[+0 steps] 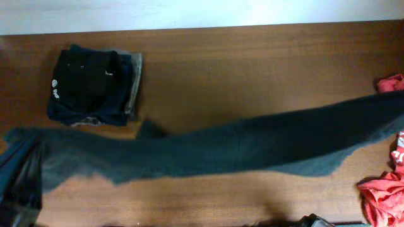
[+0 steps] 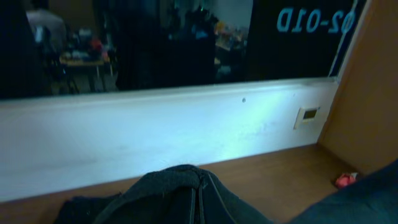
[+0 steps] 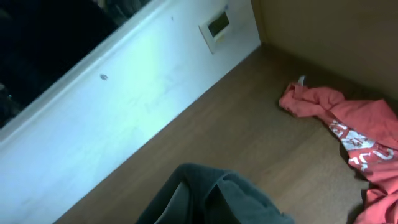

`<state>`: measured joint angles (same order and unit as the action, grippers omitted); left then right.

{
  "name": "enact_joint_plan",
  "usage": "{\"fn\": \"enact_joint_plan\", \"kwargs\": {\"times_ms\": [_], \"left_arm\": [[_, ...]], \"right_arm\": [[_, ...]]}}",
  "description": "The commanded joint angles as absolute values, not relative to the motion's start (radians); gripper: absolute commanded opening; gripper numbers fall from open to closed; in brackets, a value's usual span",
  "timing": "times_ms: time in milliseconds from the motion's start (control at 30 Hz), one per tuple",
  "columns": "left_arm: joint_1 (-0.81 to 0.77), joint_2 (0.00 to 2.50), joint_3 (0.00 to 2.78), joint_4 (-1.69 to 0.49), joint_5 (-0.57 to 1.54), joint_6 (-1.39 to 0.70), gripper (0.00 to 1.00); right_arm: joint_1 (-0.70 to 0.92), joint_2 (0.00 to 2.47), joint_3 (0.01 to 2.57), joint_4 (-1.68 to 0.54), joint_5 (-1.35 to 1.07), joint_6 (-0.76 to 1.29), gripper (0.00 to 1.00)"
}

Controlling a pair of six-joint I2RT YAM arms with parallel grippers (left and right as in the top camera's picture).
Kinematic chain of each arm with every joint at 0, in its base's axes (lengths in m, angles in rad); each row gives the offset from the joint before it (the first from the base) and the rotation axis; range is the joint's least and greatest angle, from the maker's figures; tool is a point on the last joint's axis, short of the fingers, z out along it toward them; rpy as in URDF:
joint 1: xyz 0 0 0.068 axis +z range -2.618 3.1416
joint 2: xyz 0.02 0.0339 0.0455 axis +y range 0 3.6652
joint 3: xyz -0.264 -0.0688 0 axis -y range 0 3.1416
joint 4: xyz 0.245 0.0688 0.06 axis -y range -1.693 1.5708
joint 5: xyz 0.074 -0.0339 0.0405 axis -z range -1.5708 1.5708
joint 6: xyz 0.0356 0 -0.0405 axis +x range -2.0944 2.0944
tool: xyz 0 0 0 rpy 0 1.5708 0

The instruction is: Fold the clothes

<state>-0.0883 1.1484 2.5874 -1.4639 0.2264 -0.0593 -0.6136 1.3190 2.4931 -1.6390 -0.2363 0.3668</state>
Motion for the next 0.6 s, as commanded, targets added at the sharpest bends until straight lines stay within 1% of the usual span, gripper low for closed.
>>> {"fn": "enact_joint_plan", "kwargs": {"times_ms": [0, 133, 267, 333, 500, 567], "left_arm": [[-0.089, 1.168, 2.604, -1.48, 0.19, -0.036, 0.0], [-0.089, 1.223, 2.559, -1.478, 0.175, -0.02, 0.0], [-0.089, 1.344, 2.527, -1.428, 0.176, 0.001, 0.0], [-0.089, 1.428, 2.525, -1.386, 0.192, 0.025, 0.0], [-0.089, 1.657, 2.525, -1.243, 0.254, 0.027, 0.0], [-0.089, 1.72, 2.528, -1.168, 0.317, 0.025, 0.0]], "right_arm": [[-0.611, 1.333, 2.508, -1.652, -0.228, 0.375, 0.04], [-0.609, 1.393, 2.508, -1.652, -0.233, 0.375, 0.04], [-0.608, 1.507, 2.508, -1.605, -0.36, 0.361, 0.04], [-0.608, 1.57, 2.508, -1.545, -0.459, 0.326, 0.04], [-0.608, 1.746, 2.508, -1.366, -0.663, 0.325, 0.04], [-0.608, 1.792, 2.508, -1.298, -0.739, 0.291, 0.04]]}}
